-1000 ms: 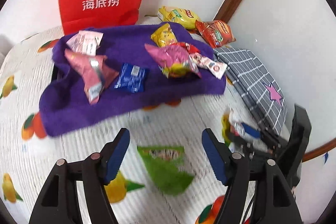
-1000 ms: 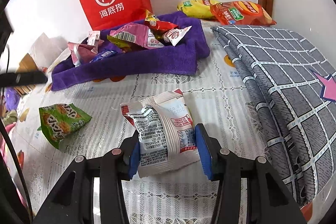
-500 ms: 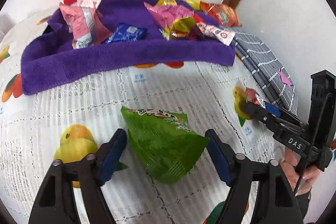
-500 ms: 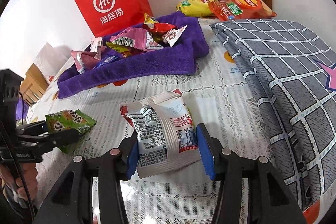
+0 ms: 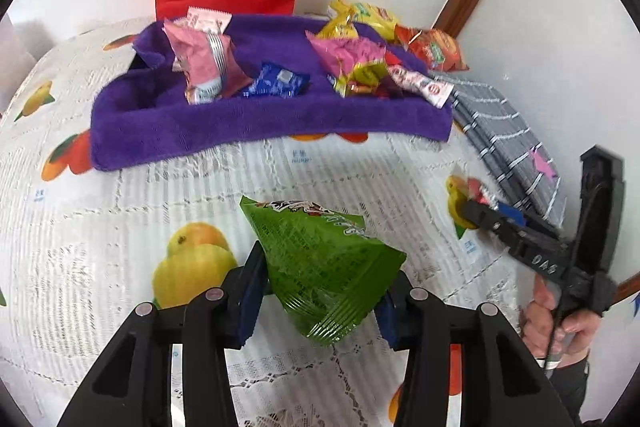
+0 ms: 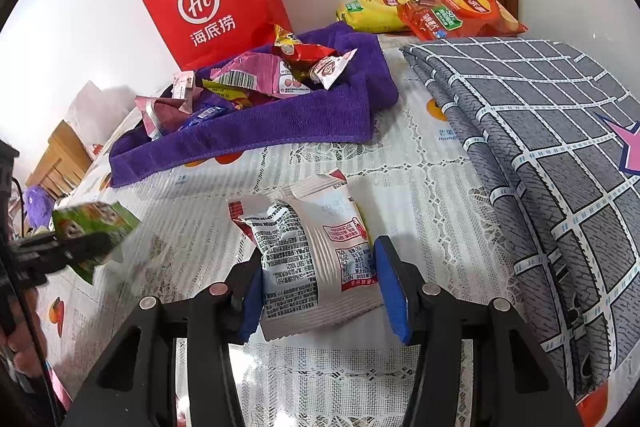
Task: Organize snacks
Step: 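Carry the white-and-red and green packets over the purple towel with both grippers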
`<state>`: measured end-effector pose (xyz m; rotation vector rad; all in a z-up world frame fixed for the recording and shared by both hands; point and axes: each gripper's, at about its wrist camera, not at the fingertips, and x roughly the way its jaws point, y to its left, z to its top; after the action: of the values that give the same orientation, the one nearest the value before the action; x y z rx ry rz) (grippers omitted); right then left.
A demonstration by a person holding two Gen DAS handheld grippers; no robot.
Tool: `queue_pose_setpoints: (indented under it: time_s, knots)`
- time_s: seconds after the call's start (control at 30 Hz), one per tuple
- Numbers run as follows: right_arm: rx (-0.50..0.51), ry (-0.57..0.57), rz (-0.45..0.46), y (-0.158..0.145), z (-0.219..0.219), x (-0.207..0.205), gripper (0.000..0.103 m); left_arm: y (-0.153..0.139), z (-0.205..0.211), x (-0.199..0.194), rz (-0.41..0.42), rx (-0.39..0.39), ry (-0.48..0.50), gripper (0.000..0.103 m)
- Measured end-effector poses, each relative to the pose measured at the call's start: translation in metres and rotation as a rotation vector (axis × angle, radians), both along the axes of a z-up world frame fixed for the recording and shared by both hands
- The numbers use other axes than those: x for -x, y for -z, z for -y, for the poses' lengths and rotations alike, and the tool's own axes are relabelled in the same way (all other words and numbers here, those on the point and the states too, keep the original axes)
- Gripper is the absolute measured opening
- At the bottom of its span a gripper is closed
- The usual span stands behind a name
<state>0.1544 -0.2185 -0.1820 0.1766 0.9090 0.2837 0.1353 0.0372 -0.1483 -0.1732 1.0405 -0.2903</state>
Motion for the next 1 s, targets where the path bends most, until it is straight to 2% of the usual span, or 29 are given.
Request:
queue_pose_setpoints:
  time_s: [0.07,0.2,0.5,0.7,0.87,1.0]
  knots:
    - [-0.001,0.003,-0.006,-0.003,0.001,0.0,0.047,-0.008,-0.003,-0.001,0.008,0.02,-0.003,0.045]
    - [-0.055,0.009,-0.002,-0.021,0.005,-0.003,0.046,-0.024,-0.004,-0.004,0.035,0.008,-0.01,0.045]
    - [-0.016,-0.023,0.089,-0.076,-0.011,-0.019,0.045,-0.054,-0.017,-0.018,0.072,0.001,-0.037,0.045]
    - [0.031,-0.027,0.154,-0.124,-0.03,-0.05,0.045,-0.074,-0.032,-0.039,0.098,0.031,-0.054,0.045]
    - [0.043,-0.02,0.179,-0.15,-0.04,-0.08,0.045,-0.095,-0.044,-0.06,0.125,0.04,-0.079,0.045]
    - [0.032,-0.027,0.194,-0.168,-0.051,-0.109,0.045,-0.112,-0.049,-0.079,0.158,0.005,-0.094,0.045]
